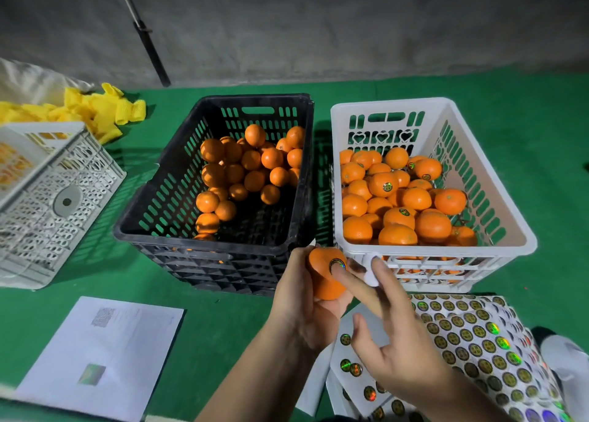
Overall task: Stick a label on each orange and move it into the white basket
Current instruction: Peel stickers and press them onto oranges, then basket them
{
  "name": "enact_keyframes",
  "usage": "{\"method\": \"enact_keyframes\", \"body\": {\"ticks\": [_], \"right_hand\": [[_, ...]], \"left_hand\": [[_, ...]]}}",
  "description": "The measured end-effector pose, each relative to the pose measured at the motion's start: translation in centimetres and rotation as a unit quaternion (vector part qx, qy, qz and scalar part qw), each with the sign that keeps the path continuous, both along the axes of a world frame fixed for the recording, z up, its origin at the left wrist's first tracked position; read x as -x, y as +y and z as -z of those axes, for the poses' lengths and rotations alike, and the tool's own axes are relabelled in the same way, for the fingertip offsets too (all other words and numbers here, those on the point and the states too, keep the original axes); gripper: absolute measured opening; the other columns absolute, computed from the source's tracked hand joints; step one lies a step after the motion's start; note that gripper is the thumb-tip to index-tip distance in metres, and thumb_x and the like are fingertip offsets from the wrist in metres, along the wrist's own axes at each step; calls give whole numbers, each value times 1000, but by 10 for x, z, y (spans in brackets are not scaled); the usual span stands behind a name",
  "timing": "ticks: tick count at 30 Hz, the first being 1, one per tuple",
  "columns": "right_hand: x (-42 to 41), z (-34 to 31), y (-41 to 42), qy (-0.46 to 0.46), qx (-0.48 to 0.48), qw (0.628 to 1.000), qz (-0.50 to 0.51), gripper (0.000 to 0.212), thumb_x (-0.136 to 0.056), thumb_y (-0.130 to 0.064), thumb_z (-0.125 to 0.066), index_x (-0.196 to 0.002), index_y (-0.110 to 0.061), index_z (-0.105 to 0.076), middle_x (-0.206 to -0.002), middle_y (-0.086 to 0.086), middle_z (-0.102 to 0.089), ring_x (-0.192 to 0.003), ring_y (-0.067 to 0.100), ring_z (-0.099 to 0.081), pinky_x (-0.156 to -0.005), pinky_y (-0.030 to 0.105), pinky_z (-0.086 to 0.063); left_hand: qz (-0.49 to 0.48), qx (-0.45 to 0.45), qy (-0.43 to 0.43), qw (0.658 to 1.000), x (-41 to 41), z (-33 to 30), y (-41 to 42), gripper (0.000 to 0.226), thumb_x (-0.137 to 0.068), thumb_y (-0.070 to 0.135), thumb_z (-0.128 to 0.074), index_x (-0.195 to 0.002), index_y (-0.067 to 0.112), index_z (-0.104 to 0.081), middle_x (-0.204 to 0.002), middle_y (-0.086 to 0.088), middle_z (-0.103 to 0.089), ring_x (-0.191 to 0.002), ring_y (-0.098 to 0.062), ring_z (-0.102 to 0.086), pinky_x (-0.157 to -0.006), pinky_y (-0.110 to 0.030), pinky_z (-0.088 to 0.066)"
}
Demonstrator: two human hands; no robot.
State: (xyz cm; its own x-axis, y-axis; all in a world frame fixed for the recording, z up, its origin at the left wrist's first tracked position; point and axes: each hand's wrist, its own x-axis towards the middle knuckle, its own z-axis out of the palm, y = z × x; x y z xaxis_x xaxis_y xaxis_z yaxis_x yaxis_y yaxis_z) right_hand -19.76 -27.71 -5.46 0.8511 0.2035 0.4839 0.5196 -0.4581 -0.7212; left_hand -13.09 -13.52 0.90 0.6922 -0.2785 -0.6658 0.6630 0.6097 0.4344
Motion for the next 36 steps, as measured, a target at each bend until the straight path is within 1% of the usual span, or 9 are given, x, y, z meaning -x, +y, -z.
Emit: {"method": "enact_keyframes", "body": {"ticks": [5, 10, 14, 17, 20, 25, 30, 32, 36], "right_hand": [[-9, -9, 7, -60, 27, 998, 8, 83, -105, -29, -48, -164, -19, 9, -163, -4, -40, -149, 25, -41, -112, 46, -42], [-14, -2, 1, -95, 112, 989, 16, 87, -98, -19, -55, -164, -13, 2, -162, -6, -43, -142, 22, -49, -114, 43, -40], [-12, -3, 3, -90, 145, 984, 44, 67, -95, -27, -55, -154, -9, -27, -150, -4, -49, -125, 24, -52, -109, 37, -42], [-12, -10, 7, -61, 138, 988, 24, 77, -96, -27, -54, -159, -14, -12, -158, -1, -47, -139, 24, -49, -115, 39, -40], [-12, -7, 1, -44, 107, 993, -11, 79, -103, -28, -51, -163, -16, -2, -161, -6, -44, -123, 22, -60, -109, 43, -45], [-10, -14, -3, -54, -61, 996, -27, 76, -108, -33, -51, -163, -36, 1, -163, 13, -39, -149, 44, -36, -107, 76, -37], [-36, -26, 2, -49, -139, 989, -13, 102, -98, -22, -72, -163, -29, 7, -150, 5, -57, -146, 38, -42, -119, 48, -33], [-51, -28, -4, -46, -155, 987, -5, 103, -97, -17, -73, -163, -28, 5, -144, 6, -61, -140, 38, -50, -114, 45, -41], [-105, -27, -32, -2, -155, 985, 77, 106, -94, -16, -76, -164, -27, 2, -138, 4, -62, -135, 25, -55, -108, 44, -49]], "left_hand": [[-5, -33, -13, 999, 0, 0, 0, 49, -100, 32, -50, -64, 8, -73, -81, -14, -73, -69, -27, -74, -62, -33, -61], [-1, -35, 3, 999, -1, 1, 3, 45, -100, 31, -51, -68, 6, -71, -73, -13, -70, -59, -26, -71, -53, -30, -58], [-7, -31, 12, 999, 5, 1, -3, 44, -100, 36, -51, -73, 8, -72, -86, -13, -72, -73, -27, -73, -65, -33, -62], [-3, -21, 6, 1000, 5, 1, -2, 41, -100, 36, -51, -77, 8, -71, -82, -12, -72, -66, -26, -73, -57, -31, -59], [10, -10, -14, 1000, 7, -7, 0, 43, -99, 35, -53, -72, 8, -73, -78, -11, -72, -63, -25, -73, -54, -30, -58], [36, 71, -75, 994, 20, -17, -4, 40, -100, 42, -50, -106, 9, -72, -109, -11, -73, -97, -25, -73, -84, -35, -61], [17, 34, -87, 995, 21, -15, -17, 56, -106, 42, -43, -146, 5, -57, -149, -19, -56, -139, -29, -54, -123, -44, -34], [-16, 53, -96, 994, 11, -17, -19, 46, -108, 37, -43, -136, 8, -65, -142, -17, -63, -130, -24, -63, -114, -41, -43], [-122, -98, -155, 975, -13, -17, -7, 18, -104, 34, -56, -115, 28, -69, -126, 5, -71, -113, -7, -66, -87, -24, -50]]}}
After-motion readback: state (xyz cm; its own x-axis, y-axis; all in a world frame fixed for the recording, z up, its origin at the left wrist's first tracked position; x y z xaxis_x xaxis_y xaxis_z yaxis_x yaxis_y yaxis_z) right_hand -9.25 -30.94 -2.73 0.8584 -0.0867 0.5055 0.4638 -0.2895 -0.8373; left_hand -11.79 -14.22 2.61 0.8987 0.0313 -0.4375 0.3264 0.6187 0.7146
